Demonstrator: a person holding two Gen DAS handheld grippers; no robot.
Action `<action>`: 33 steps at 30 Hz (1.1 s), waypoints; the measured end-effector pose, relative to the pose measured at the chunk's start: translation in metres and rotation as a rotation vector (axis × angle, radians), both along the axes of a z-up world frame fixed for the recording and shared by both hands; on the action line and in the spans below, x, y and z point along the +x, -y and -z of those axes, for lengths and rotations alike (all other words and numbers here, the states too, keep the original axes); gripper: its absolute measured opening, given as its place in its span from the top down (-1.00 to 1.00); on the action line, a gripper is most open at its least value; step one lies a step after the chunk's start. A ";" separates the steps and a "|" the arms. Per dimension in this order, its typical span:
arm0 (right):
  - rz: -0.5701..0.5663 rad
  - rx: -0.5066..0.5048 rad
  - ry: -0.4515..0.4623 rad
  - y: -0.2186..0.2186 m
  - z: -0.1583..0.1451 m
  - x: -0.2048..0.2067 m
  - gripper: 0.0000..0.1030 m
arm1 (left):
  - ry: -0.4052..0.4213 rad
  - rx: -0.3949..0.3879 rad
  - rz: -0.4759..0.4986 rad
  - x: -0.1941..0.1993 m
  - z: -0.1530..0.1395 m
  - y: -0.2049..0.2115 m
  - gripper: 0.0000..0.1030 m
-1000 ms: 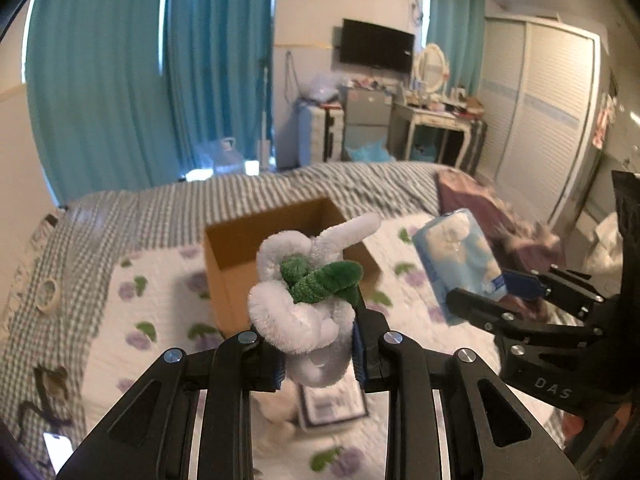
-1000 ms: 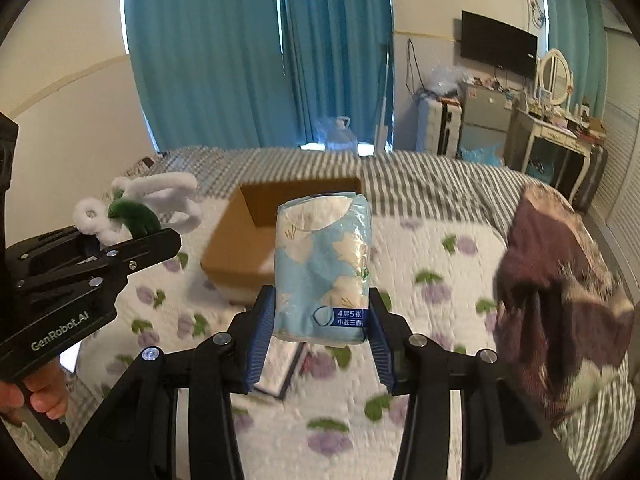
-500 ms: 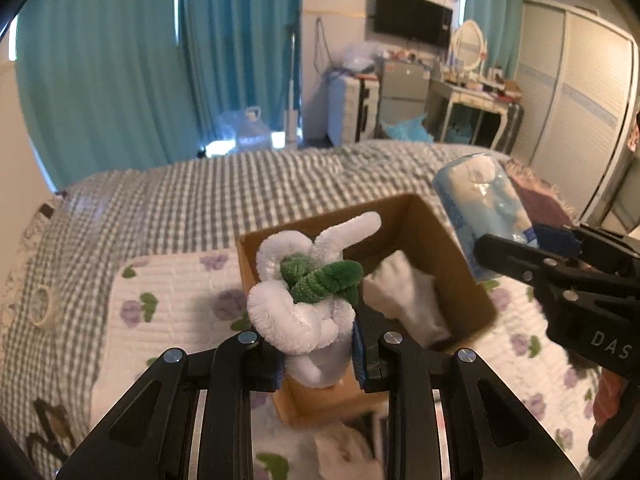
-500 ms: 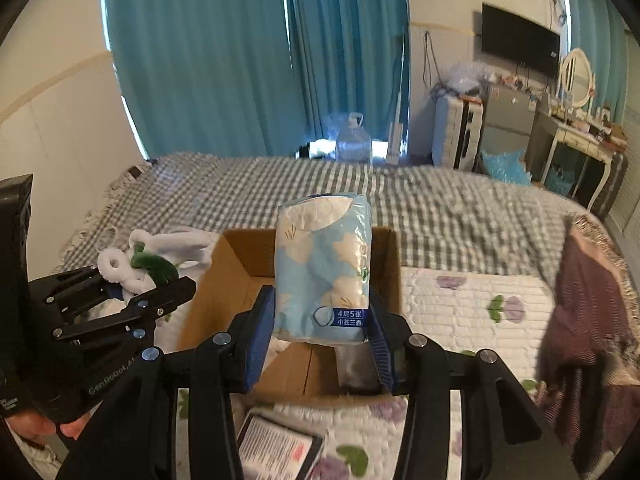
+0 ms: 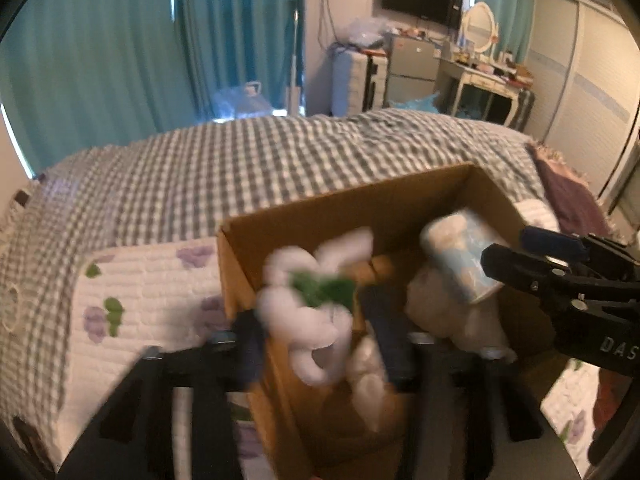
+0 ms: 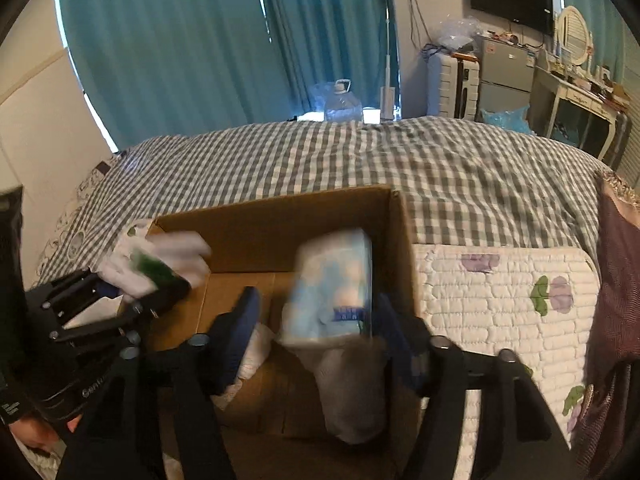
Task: Organize soft objects
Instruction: 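Carry the tissue pack and fluffy toy over the box and release both, then grasp the white-and-navy tissue paper pack with the right tool while the left grasps a folded sock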
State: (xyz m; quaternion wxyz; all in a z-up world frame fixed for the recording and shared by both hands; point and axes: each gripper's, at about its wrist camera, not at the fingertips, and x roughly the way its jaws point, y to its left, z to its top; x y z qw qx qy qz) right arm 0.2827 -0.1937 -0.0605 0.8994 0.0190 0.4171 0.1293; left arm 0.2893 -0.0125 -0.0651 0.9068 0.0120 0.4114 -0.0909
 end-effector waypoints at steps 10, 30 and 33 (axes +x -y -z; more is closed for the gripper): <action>0.030 -0.008 0.148 0.013 -0.095 -0.071 -0.57 | 0.199 0.038 -0.001 -0.068 -0.097 0.005 -0.16; 0.022 -0.036 0.311 0.011 -0.161 -0.288 -1.00 | 0.395 0.026 -0.070 -0.248 -0.165 -0.029 -0.62; 0.026 -0.039 0.269 0.007 -0.132 -0.293 -1.00 | 0.370 0.033 -0.089 -0.250 -0.143 -0.030 -0.62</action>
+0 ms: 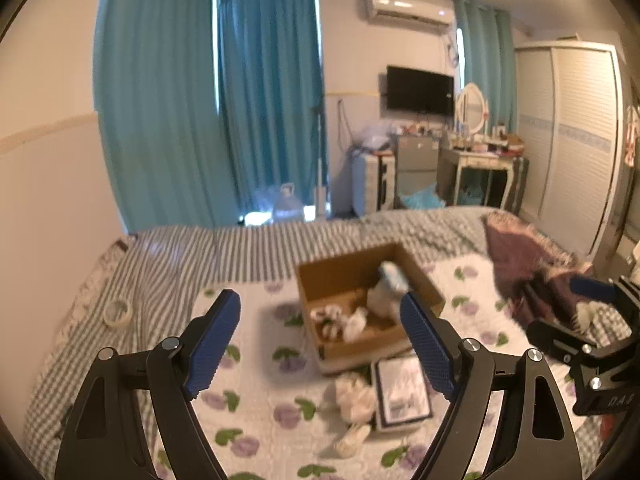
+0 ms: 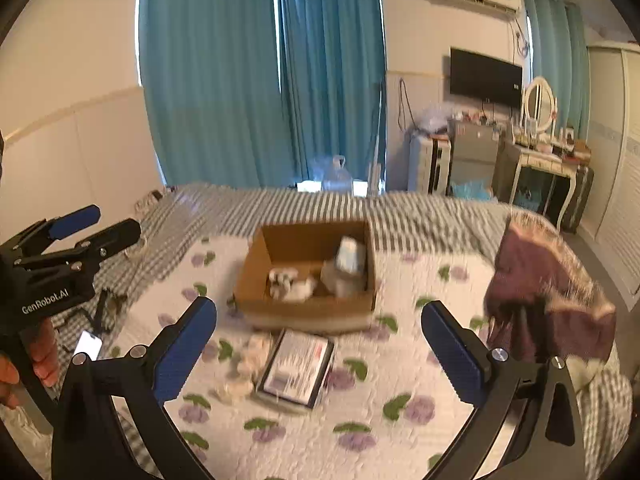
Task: Organize soft objects
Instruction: 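Grasp the white-and-navy tissue paper pack with the right tool while the left grasps a folded sock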
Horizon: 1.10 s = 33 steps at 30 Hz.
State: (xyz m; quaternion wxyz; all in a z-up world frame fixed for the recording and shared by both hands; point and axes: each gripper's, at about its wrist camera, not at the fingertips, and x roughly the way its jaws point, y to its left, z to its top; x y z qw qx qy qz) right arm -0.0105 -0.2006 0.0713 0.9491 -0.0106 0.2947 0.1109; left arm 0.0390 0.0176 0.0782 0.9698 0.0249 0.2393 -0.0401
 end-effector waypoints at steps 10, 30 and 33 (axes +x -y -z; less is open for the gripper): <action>0.011 -0.017 -0.159 -0.015 0.103 0.021 -1.00 | -0.178 -0.138 -0.104 0.018 0.096 -0.019 -0.62; -0.077 -0.064 -0.532 -0.060 0.236 0.100 -0.81 | -0.417 -0.037 -0.090 0.065 0.197 -0.022 -0.60; -0.073 -0.051 -0.549 -0.057 0.239 0.103 -0.73 | -0.436 -0.034 -0.073 0.067 0.202 -0.017 -0.58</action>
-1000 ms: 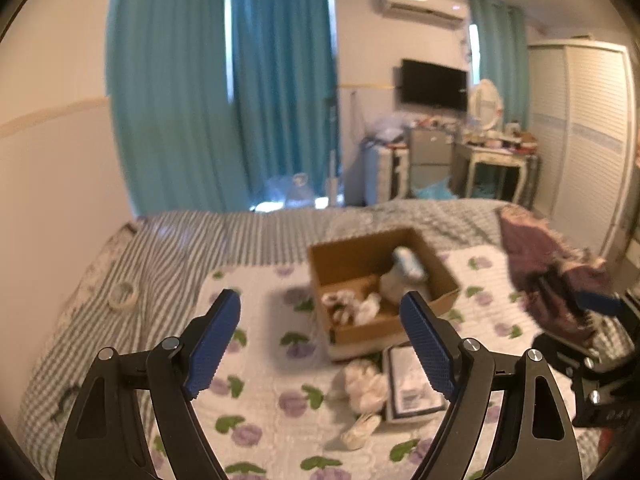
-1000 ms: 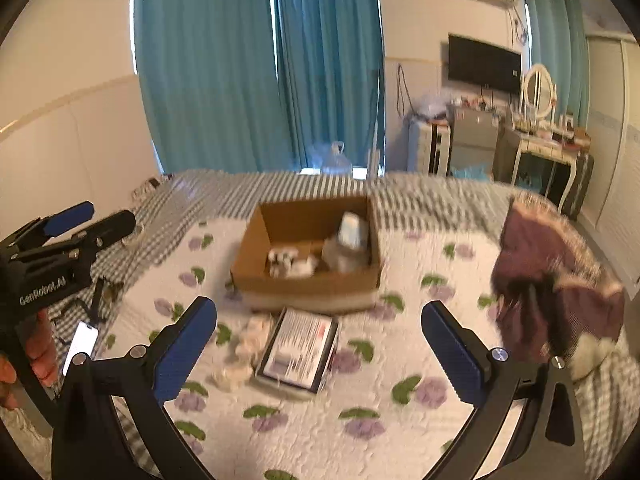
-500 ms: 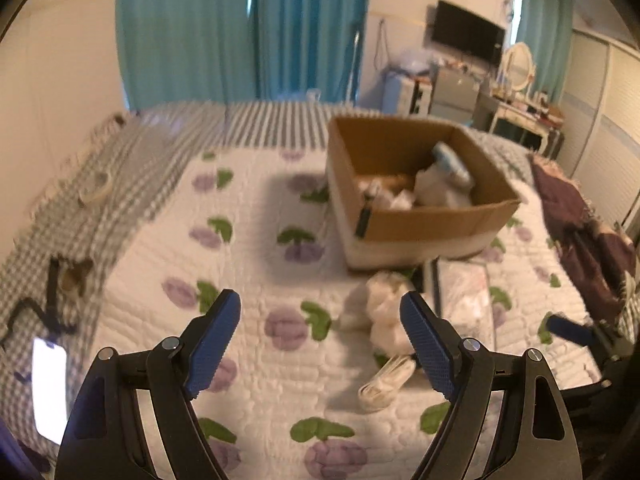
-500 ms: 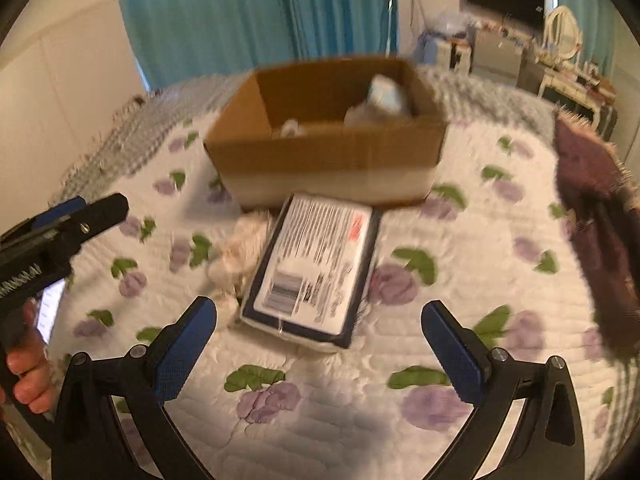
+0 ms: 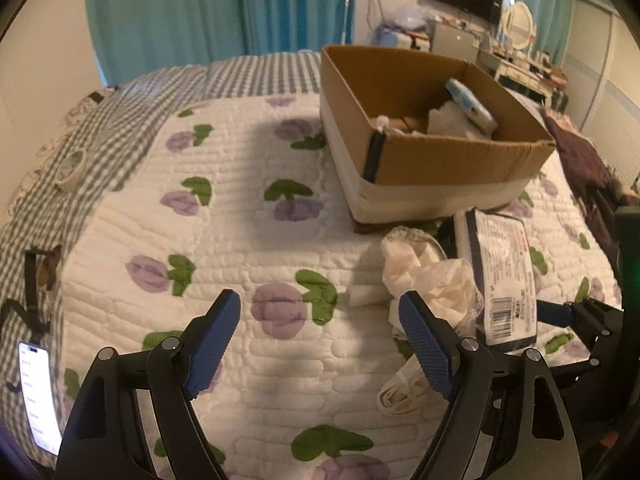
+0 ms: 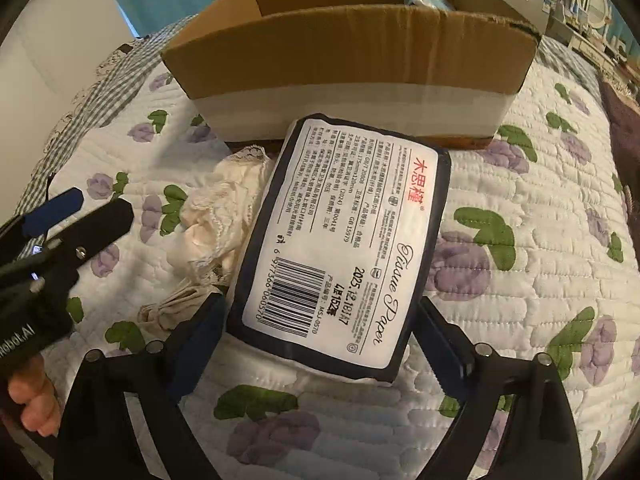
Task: Organize soft objects
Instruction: 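Grasp the white-and-navy tissue paper pack with the right tool while the left grasps a folded sock, then lower the tissue paper pack and folded sock into the box and open both tools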
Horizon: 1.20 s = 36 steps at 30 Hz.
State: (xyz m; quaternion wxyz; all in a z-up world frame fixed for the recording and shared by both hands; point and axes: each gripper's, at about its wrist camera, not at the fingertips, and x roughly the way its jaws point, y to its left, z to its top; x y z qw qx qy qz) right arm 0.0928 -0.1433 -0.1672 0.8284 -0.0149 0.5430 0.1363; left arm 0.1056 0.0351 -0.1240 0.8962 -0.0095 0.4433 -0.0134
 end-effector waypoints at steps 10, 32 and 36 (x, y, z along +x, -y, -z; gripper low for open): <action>0.111 0.072 0.116 0.038 -0.034 -0.022 -0.39 | -0.059 -0.008 0.120 -0.016 0.010 0.024 -0.56; 0.143 0.072 0.150 0.058 -0.051 -0.031 -0.39 | -0.139 -0.095 0.190 -0.022 0.024 0.044 0.44; 0.139 0.071 0.185 0.056 -0.068 -0.040 -0.39 | -0.101 -0.075 0.187 -0.031 0.004 0.043 0.44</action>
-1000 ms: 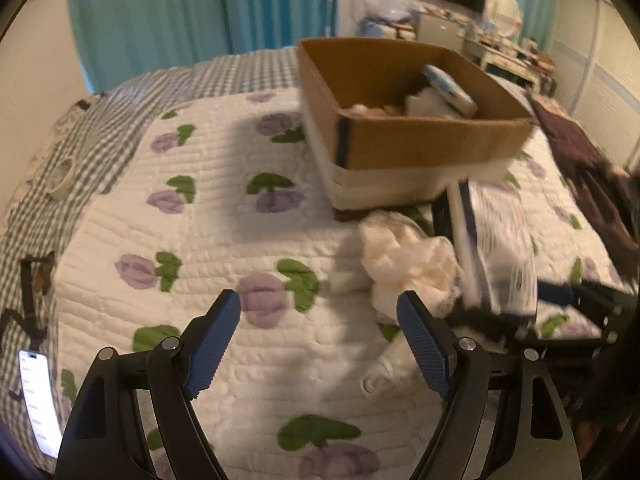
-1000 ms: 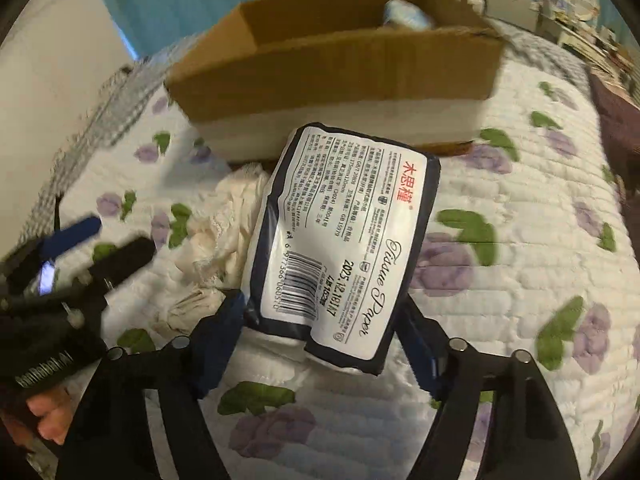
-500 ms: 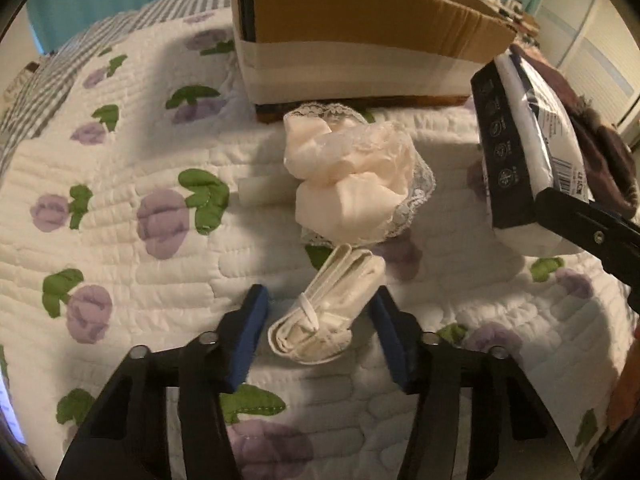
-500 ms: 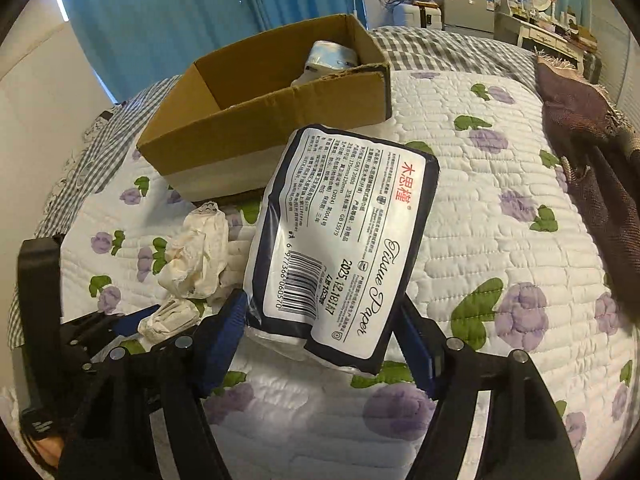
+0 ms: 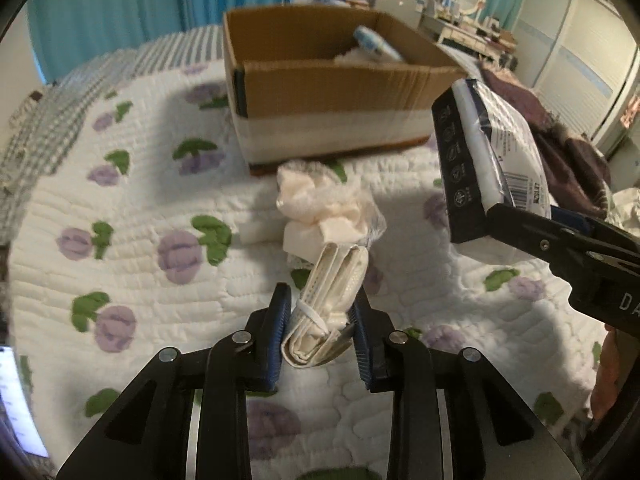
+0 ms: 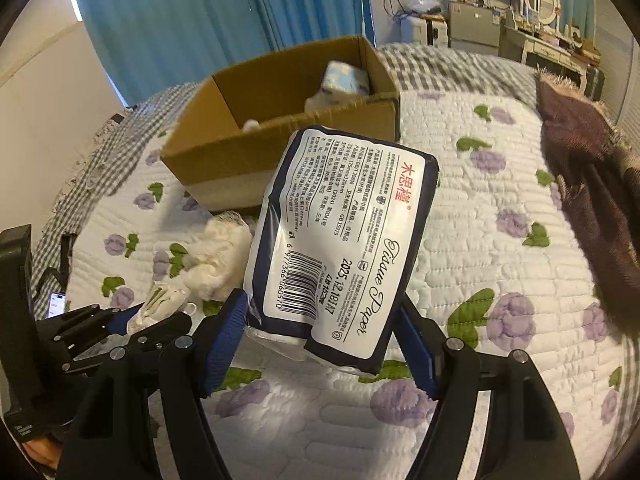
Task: Organize soft objects
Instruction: 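Lower the tissue paper pack and folded sock into the box and open both tools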
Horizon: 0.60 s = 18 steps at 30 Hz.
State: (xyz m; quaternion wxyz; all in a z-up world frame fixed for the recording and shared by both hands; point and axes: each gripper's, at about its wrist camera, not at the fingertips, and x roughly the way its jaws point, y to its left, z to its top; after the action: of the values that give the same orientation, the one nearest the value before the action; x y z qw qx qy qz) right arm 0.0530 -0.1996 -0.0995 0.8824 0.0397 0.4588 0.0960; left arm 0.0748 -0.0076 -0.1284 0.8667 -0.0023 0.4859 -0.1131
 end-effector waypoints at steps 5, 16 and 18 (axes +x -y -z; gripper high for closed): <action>-0.008 0.002 0.063 -0.001 -0.031 -0.011 -0.39 | 0.086 -0.022 0.000 -0.009 -0.037 -0.004 0.44; -0.037 -0.011 0.218 0.001 -0.116 0.009 -0.39 | 0.261 -0.026 -0.006 0.032 -0.113 -0.006 0.44; -0.042 -0.010 0.237 0.002 -0.127 0.022 -0.39 | 0.279 -0.034 -0.013 0.046 -0.123 -0.006 0.44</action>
State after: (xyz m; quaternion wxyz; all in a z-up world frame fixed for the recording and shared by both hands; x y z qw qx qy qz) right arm 0.0746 -0.2012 0.0274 0.9285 0.0141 0.3524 0.1164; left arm 0.1208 -0.0014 -0.0054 0.9264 -0.0041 0.3586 -0.1150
